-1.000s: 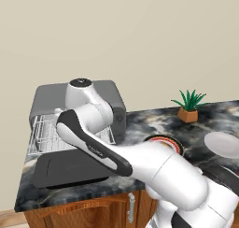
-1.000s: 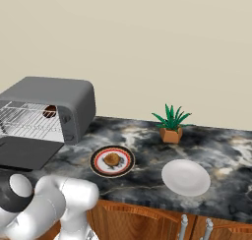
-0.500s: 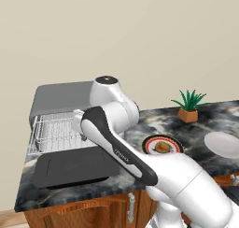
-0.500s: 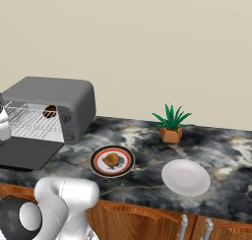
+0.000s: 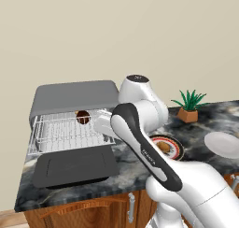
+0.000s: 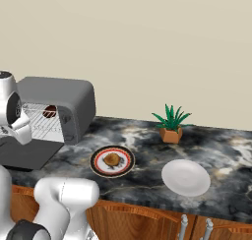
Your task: Open the toaster oven door. Place the bread on the top rack in the toaster oven and place the steak on the bottom rack.
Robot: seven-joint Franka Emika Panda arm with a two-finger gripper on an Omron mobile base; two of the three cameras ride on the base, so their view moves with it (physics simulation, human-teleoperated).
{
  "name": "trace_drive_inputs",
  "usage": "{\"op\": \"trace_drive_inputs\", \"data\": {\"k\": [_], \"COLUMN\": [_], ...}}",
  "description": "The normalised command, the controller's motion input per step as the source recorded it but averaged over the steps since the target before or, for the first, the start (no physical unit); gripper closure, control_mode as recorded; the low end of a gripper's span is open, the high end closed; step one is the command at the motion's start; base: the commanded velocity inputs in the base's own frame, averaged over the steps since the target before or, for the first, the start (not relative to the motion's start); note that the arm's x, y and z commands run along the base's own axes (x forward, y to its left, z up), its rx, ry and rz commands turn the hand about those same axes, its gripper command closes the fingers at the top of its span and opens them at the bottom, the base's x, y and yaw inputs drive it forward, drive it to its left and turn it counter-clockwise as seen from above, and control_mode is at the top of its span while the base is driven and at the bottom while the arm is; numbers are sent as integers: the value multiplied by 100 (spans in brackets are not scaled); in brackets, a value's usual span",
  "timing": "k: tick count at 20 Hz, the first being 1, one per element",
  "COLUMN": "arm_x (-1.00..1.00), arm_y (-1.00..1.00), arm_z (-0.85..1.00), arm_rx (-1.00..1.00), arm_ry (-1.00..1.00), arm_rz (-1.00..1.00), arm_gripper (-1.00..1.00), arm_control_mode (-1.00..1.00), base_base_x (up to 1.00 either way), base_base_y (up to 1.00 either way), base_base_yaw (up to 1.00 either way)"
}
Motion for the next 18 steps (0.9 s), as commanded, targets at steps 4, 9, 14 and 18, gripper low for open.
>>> {"op": "trace_drive_inputs", "data": {"k": [4,9,14,18], "arm_x": [0,-1,0,2], "arm_y": [-62,-64,-64,-60], "arm_z": [3,1,0,0], "arm_rx": [0,0,0,-2], "arm_ry": [0,0,0,0], "arm_rz": [14,15,15,15], "arm_gripper": [-100,-100,-100,-100], "arm_control_mode": [-100,-100,-100,-100], "base_base_x": [0,0,0,0], "base_base_y": [0,0,0,0], "base_base_yaw": [0,0,0,0]}}
